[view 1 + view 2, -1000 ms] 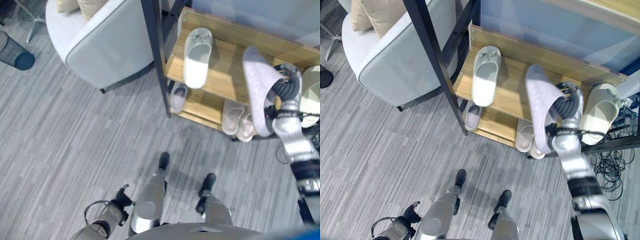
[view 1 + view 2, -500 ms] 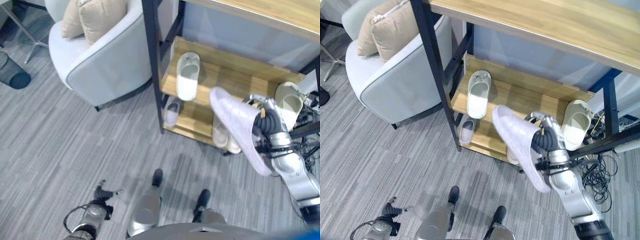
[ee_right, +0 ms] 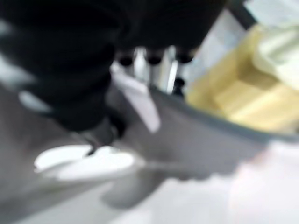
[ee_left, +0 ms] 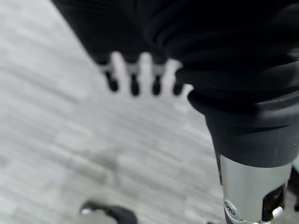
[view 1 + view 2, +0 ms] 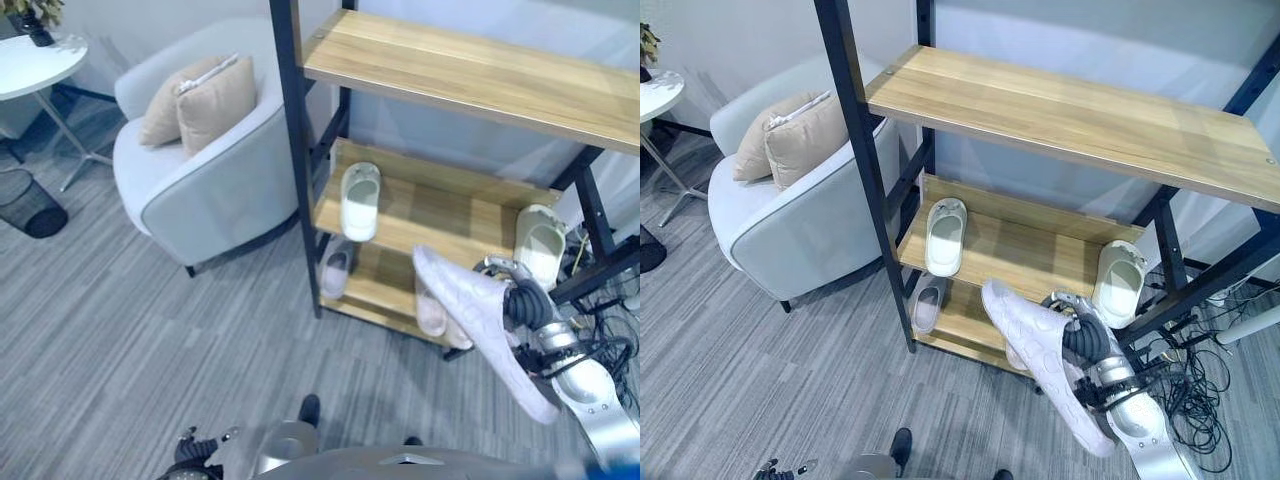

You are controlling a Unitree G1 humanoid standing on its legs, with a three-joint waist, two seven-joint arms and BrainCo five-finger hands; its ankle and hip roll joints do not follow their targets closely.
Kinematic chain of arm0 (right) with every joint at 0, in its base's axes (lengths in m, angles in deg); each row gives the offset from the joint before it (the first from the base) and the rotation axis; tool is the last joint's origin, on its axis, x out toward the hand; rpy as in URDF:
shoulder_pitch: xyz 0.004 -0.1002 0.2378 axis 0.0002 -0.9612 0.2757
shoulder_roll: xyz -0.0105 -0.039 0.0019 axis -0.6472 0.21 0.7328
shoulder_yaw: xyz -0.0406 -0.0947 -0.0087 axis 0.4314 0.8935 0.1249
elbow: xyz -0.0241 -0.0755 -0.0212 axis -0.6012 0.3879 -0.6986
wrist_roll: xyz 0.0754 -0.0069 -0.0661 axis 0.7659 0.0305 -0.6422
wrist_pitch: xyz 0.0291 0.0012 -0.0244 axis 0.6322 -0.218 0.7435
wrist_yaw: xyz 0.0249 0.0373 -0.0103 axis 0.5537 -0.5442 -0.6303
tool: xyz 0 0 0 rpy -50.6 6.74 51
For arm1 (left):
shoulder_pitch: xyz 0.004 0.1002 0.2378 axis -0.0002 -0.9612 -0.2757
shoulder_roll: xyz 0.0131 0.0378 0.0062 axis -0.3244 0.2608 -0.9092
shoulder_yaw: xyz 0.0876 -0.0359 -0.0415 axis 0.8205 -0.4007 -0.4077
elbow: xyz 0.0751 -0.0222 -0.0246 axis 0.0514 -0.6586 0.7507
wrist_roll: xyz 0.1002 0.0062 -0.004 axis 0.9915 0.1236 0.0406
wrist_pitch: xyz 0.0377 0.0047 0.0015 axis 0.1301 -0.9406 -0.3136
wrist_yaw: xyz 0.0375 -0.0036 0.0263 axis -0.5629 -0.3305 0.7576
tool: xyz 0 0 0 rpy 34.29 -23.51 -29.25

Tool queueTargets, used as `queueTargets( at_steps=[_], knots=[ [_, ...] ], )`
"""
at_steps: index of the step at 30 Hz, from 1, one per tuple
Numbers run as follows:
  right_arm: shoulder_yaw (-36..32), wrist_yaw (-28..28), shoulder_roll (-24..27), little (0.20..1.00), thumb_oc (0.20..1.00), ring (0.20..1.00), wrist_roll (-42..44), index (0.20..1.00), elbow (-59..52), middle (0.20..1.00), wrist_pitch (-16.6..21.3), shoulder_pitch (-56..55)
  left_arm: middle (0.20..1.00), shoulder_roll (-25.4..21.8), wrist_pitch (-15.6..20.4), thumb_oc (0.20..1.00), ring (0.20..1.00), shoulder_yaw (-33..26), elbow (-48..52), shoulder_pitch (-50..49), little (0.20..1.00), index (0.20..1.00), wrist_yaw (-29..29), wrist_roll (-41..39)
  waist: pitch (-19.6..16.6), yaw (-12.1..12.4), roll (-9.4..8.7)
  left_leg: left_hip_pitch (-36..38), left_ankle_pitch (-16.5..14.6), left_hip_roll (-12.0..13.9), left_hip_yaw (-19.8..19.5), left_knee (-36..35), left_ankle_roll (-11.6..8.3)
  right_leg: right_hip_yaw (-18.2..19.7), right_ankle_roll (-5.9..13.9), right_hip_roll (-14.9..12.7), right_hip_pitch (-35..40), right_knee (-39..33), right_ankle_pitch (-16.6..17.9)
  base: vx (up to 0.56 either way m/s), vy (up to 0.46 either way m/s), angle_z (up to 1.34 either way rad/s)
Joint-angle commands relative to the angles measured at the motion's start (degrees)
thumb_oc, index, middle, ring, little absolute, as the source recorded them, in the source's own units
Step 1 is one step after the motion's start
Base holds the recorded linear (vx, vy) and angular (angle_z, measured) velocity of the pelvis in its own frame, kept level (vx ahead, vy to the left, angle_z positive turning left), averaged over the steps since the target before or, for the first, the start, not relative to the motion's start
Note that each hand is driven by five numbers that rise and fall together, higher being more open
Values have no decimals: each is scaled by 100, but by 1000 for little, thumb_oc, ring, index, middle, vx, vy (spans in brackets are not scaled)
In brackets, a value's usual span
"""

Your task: Arrange the slippers neatly on the shoe rack.

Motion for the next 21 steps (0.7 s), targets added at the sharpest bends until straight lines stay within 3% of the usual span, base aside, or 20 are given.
queueTargets(
  at_steps=[1, 7, 14, 16, 18, 21],
  knots=[
    [-57, 135, -214, 200, 200, 200, 324, 200, 39, 200, 170, 466, 1000, -333, 112, 1000, 1000, -240, -123, 466, 1000, 1000, 121, 49, 266, 3, -223, -110, -718, 161, -157, 552, -30, 210, 172, -50, 309, 446, 163, 14, 62, -7],
    [39, 187, -232, 200, 200, 200, 150, 200, 348, 200, 145, 459, 1000, -282, 251, 1000, 1000, -270, 124, 466, 1000, 1000, 124, -329, 137, -31, -177, 126, -860, -1, -68, 557, 69, 327, 264, -227, 400, 499, 513, 32, 69, -5],
    [322, 239, -324, 200, 200, 200, 2, 200, 928, 200, 63, 704, 1000, -228, 363, 1000, 1000, -274, 363, 429, 1000, 1000, 2, -641, 208, 28, -125, 111, -934, -50, 103, 612, 136, 361, 305, -345, 300, 510, 677, 4, 43, -11],
    [409, 362, -326, 200, 200, 200, -206, 200, 1147, 200, -4, 807, 1000, -281, 383, 1000, 1000, -175, 508, 489, 1000, 1000, 3, -620, 397, 40, -133, -36, -975, -52, 135, 798, 135, 338, 291, -372, 196, 615, 642, -94, -9, -18],
    [482, 632, -372, 200, 200, 200, -261, 200, 1558, 200, -44, 1105, 1000, -348, 432, 1000, 1000, 116, 568, 676, 1000, 1000, 60, -457, 763, 20, -147, -600, -1048, -49, 144, 1308, 110, 396, 225, -331, -79, 714, 440, -227, -26, 0],
    [714, 1006, -297, 200, 200, 200, -376, 200, 1814, 200, -139, 1691, 1000, -329, 514, 1000, 1000, 300, 499, 1260, 1000, 1000, 173, -910, 1242, -39, -139, -1499, -1131, 13, 83, 1984, 97, 486, 68, -308, -909, 1267, 207, -287, -1, 3]
  ],
)
